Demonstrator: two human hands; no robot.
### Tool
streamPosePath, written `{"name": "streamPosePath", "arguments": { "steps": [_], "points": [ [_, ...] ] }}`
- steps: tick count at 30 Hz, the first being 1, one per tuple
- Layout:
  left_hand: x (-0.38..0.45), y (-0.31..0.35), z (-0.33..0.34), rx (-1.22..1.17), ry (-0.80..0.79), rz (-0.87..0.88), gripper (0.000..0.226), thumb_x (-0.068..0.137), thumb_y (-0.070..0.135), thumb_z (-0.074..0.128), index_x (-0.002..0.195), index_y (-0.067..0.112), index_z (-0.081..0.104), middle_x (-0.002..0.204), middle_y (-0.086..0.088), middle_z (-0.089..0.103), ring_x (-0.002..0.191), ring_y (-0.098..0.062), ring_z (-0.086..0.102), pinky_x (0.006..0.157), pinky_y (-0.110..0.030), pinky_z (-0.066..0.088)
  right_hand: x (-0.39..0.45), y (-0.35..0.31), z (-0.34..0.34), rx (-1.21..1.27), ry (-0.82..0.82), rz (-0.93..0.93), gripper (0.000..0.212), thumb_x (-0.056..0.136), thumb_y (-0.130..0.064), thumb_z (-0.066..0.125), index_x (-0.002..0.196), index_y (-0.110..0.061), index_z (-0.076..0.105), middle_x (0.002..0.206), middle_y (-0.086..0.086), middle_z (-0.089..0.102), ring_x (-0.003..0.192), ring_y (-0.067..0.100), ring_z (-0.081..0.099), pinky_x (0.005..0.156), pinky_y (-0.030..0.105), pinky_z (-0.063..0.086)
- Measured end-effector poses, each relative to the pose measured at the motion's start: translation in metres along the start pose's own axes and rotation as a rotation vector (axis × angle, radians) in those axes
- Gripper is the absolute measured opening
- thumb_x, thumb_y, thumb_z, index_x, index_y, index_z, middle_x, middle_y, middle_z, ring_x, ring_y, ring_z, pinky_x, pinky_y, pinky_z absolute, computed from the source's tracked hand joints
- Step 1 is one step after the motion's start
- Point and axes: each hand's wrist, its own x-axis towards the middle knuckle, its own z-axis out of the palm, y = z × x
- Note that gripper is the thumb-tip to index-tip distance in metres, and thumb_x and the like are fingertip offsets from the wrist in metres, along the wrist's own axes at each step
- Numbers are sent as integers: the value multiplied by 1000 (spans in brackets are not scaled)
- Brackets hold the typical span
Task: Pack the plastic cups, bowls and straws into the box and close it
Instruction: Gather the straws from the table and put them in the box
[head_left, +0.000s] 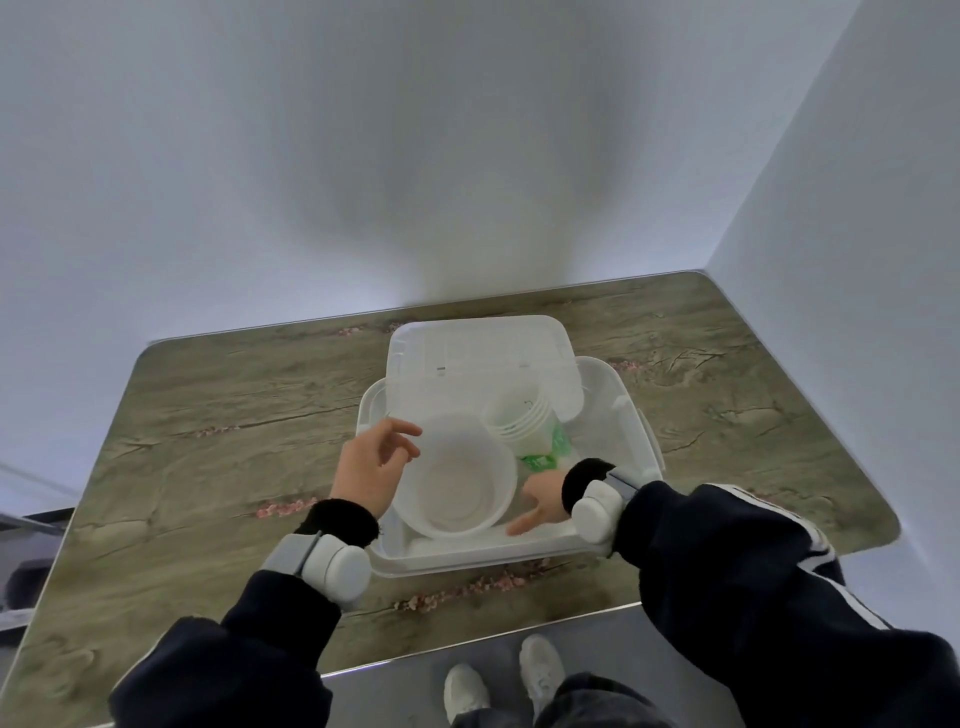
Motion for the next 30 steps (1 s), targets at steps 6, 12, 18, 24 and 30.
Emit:
{"name": "streamPosePath", "arguments": {
  "steps": [6, 12, 18, 24, 30],
  "points": [
    [-4, -6, 1, 147, 160, 99, 33, 78, -3, 55, 104, 17, 61, 100, 3, 61, 98, -17, 55, 92, -28, 37, -38, 20, -40, 180, 334, 145, 35, 89, -37, 58, 71, -8, 53, 101, 18, 69, 70, 26, 60, 58, 26, 42],
    [-7, -26, 10, 397, 77, 36, 60, 87, 11, 54, 143, 13, 31, 153, -8, 25, 142, -26, 18, 118, -41, 16, -22, 38, -34, 460, 644, 177, 81, 73, -18, 78, 137, -4, 30, 137, 16, 45, 122, 31, 50, 97, 35, 41],
    [-4, -30, 11, 457, 70, 21, 65, 89, 15, 51, 147, 15, 20, 156, -8, 17, 144, -26, 12, 119, -41, 15, 3, 34, -16, 624, 625, -54, 91, 57, -16, 87, 131, -8, 34, 128, 10, 50, 121, 29, 49, 96, 34, 43],
    [-3, -34, 12, 451, 94, 29, 64, 89, 14, 51, 146, 13, 22, 156, -7, 19, 144, -25, 14, 118, -39, 15, -18, 39, -28, 382, 664, -419, 75, 59, -17, 83, 125, -18, 47, 120, 0, 59, 110, 19, 55, 95, 34, 45],
    [-3, -38, 14, 438, 111, 32, 64, 89, 13, 51, 146, 13, 24, 156, -7, 20, 144, -24, 15, 117, -38, 15, -23, 48, -19, -214, 521, -430, 66, 76, -8, 68, 135, -23, 43, 141, -1, 47, 127, 20, 45, 108, 33, 29]
  ]
}}
